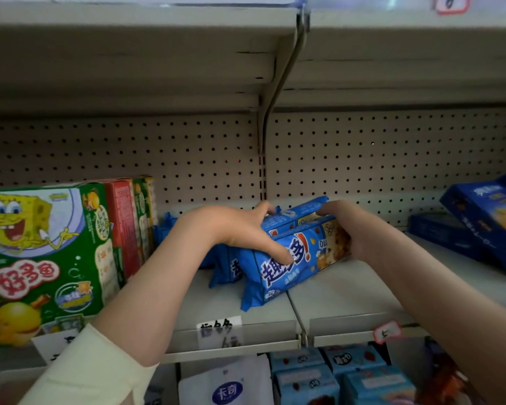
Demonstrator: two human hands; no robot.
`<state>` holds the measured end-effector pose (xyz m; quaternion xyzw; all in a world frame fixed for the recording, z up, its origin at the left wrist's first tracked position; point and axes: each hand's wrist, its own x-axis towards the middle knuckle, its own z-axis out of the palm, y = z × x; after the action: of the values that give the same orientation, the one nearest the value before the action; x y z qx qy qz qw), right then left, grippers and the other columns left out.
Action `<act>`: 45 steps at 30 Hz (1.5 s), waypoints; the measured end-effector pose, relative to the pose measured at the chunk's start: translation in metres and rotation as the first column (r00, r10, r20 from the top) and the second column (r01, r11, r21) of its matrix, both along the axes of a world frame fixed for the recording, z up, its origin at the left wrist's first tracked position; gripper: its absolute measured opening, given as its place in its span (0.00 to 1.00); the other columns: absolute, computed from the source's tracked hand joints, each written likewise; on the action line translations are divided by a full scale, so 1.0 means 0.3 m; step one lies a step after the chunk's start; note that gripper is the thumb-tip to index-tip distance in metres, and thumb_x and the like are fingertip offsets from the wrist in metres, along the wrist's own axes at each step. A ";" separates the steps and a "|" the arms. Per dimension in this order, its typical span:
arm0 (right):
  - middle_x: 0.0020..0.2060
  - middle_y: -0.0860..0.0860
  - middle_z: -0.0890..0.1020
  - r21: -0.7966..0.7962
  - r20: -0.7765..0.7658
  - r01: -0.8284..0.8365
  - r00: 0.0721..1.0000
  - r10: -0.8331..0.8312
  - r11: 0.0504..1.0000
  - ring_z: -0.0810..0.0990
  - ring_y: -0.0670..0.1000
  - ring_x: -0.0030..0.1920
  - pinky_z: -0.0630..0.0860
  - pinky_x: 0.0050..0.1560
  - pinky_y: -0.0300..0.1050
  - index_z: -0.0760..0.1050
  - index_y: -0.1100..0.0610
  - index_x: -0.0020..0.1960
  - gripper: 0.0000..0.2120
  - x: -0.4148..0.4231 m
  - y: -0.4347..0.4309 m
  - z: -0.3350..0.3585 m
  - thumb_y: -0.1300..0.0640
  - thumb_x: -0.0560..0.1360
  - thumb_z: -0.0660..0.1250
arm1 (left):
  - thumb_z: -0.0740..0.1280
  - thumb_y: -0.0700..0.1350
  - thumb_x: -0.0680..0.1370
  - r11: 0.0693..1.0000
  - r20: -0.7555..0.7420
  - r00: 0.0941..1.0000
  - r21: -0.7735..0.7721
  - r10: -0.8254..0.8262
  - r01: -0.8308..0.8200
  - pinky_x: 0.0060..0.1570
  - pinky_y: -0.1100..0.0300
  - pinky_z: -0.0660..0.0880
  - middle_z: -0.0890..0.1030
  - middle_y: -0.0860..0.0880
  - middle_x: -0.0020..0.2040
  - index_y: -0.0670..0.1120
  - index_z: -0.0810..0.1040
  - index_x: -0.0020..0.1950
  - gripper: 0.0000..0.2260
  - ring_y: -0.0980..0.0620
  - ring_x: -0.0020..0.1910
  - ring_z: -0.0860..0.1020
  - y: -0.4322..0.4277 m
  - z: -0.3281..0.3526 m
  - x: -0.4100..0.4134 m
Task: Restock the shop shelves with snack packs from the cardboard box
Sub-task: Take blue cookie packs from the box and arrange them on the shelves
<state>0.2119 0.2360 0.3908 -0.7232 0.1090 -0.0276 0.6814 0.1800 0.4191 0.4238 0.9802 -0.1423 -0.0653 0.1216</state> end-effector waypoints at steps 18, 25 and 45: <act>0.37 0.54 0.86 -0.188 0.041 -0.274 0.957 0.286 0.943 0.84 0.56 0.42 0.80 0.53 0.52 0.72 0.56 0.51 0.10 -0.045 0.021 -0.015 0.51 0.75 0.66 | 0.67 0.49 0.77 0.952 0.004 0.992 0.281 0.126 -0.122 0.57 0.59 0.66 0.65 0.49 0.73 0.61 0.47 0.77 0.37 0.48 0.62 0.72 0.034 0.053 -0.107; 0.45 0.52 0.86 -0.314 -0.001 -0.479 0.863 0.505 0.820 0.84 0.52 0.46 0.79 0.50 0.47 0.74 0.57 0.59 0.17 -0.058 0.043 -0.019 0.49 0.74 0.67 | 0.71 0.63 0.69 0.937 -0.007 0.984 0.309 0.176 -0.165 0.67 0.50 0.68 0.59 0.49 0.77 0.62 0.44 0.77 0.46 0.44 0.68 0.69 0.073 0.014 -0.095; 0.74 0.50 0.62 -0.744 -0.051 -0.369 0.863 0.503 0.557 0.61 0.50 0.73 0.59 0.71 0.46 0.40 0.51 0.78 0.51 -0.158 0.003 -0.010 0.51 0.70 0.74 | 0.62 0.51 0.78 0.971 0.568 0.823 0.210 -0.027 -0.113 0.67 0.47 0.64 0.69 0.47 0.69 0.50 0.62 0.74 0.24 0.44 0.67 0.69 -0.146 -0.103 -0.160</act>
<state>0.1644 0.2367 0.3879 -0.9324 -0.1521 0.0406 0.3254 0.1321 0.3754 0.3930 0.9655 -0.1408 0.2151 -0.0413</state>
